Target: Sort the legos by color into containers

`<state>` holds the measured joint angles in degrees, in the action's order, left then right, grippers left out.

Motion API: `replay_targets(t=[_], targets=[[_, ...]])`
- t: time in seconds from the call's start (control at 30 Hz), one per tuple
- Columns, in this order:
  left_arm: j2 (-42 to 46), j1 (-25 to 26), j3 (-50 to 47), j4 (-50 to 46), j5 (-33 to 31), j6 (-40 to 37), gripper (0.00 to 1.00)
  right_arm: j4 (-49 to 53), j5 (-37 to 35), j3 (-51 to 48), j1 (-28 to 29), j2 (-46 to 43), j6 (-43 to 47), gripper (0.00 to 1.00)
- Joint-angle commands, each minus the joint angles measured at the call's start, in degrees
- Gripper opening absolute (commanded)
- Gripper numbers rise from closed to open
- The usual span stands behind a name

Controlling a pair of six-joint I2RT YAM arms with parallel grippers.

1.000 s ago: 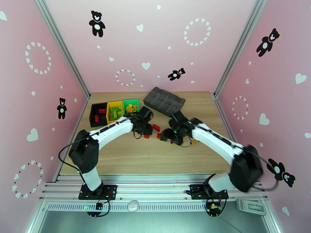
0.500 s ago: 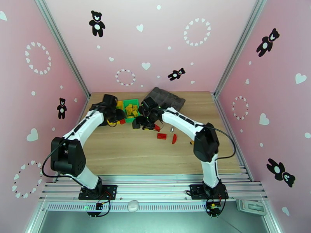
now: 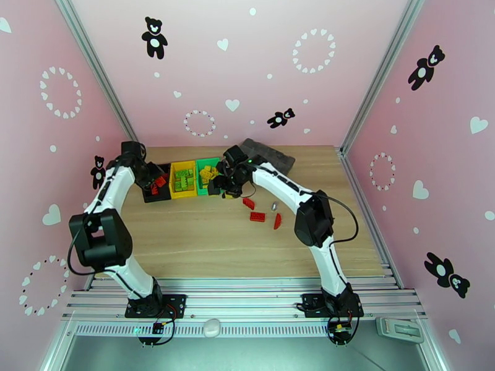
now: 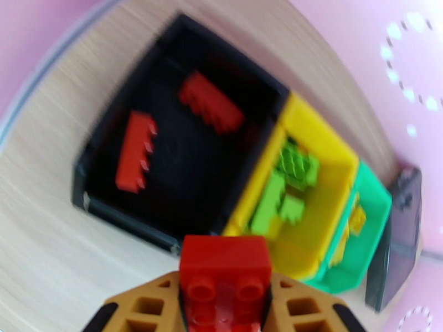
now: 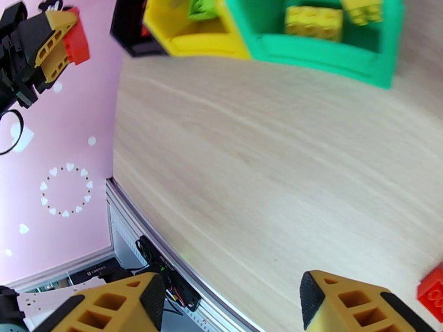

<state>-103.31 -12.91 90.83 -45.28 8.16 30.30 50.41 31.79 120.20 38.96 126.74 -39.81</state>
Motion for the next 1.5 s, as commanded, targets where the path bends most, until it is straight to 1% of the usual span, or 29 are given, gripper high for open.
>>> replay_targets(t=[0.0,0.13,0.2,0.33,0.37,0.43,0.53,0.7,0.9,1.0,1.1,1.33,1.4,1.47], targets=[[-4.79,-1.20,6.14,-3.57,-2.16,0.14,0.33,2.89,0.60,1.99,-1.83,0.61,1.92,0.69],[-12.09,-1.33,15.14,-7.45,-3.20,-1.40,0.35,4.21,0.38,1.66,-3.09,-0.02,3.06,0.69],[-14.90,-1.30,18.56,-8.84,-3.15,-1.87,0.39,4.35,0.20,0.99,-3.56,-0.64,3.38,0.69],[-17.49,-1.33,21.77,-10.44,-2.74,-1.94,0.63,4.15,-0.32,-1.55,-4.52,-2.53,3.61,0.69],[-17.33,-1.33,21.56,-10.29,-2.42,-1.92,0.67,3.72,-0.50,-2.75,-4.86,-3.25,3.60,0.69],[-16.39,-1.31,20.20,-9.61,-1.98,-1.92,0.69,3.24,-0.91,-4.55,-5.28,-4.42,3.56,0.69],[-14.17,-1.00,17.27,-8.67,-1.66,-2.30,0.70,2.67,-1.91,-7.25,-5.64,-6.19,3.57,0.69],[-8.84,1.77,11.34,-7.57,-2.52,-4.04,0.71,1.88,-4.36,-11.51,-5.72,-9.00,3.32,0.69],[-2.47,9.73,3.34,-6.20,-4.25,-5.52,0.71,2.85,-10.04,-16.08,-6.18,-12.19,2.08,0.67],[0.11,14.70,-0.38,-5.31,-5.18,-5.00,0.70,2.94,-12.06,-18.99,-6.73,-14.13,1.71,0.67],[1.29,20.88,-2.88,-4.66,-5.71,-4.13,0.70,2.53,-13.75,-22.69,-7.53,-16.93,1.12,0.67],[-1.83,34.70,-2.59,-4.75,-5.15,1.33,0.70,1.96,-17.78,-32.94,-10.62,-25.51,0.18,0.67],[-3.75,37.76,-0.93,-5.92,-5.96,3.08,0.70,1.79,-18.29,-35.85,-11.49,-28.09,0.00,0.68],[-5.59,40.16,0.13,-5.96,-4.64,5.67,0.71,1.70,-18.91,-38.53,-12.19,-30.55,-0.18,0.69]])
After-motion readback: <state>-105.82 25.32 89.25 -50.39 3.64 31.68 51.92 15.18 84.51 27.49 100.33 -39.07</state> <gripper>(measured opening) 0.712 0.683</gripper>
